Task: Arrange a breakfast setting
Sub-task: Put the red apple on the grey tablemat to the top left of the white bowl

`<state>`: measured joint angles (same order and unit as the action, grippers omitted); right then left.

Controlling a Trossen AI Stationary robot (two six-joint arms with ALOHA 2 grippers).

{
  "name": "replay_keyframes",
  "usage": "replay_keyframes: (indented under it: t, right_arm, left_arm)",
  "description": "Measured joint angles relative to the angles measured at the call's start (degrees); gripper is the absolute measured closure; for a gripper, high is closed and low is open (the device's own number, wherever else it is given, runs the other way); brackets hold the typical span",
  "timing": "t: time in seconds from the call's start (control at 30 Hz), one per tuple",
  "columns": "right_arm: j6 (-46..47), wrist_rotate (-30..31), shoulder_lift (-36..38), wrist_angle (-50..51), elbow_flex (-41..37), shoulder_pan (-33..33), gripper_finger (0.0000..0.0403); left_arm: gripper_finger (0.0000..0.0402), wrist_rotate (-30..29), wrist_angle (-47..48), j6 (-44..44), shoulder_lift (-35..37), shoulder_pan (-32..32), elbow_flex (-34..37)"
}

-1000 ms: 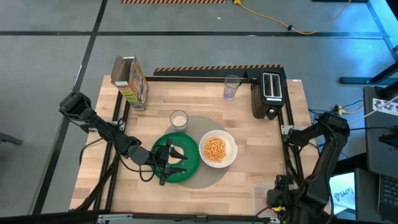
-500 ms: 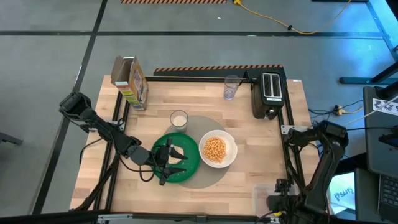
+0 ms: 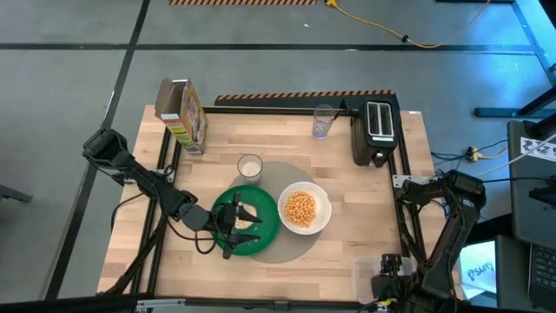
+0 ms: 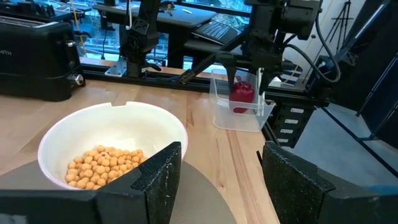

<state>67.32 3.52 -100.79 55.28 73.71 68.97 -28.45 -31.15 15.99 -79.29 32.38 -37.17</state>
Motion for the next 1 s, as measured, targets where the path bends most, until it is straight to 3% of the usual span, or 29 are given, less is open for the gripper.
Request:
replay_keyframes:
  t: [0.2, 0.57, 1.0]
  right_arm:
    - [0.0, 0.6, 0.0, -0.8, -1.1, -0.1, 0.0042]
    - [-0.1, 0.4, 0.1, -1.7, -3.2, -0.1, 0.0136]
    - [-2.0, -1.6, 0.4, 2.1, 0.9, -0.1, 0.0146]
  left_arm:
    - [0.0191, 0.0, 1.1, 0.1, 0.0, 0.0, 0.0]
    - [0.0191, 0.0, 1.6, 0.4, 0.0, 0.0, 0.0]
    - [0.0191, 0.0, 1.6, 0.4, 0.0, 0.0, 0.0]
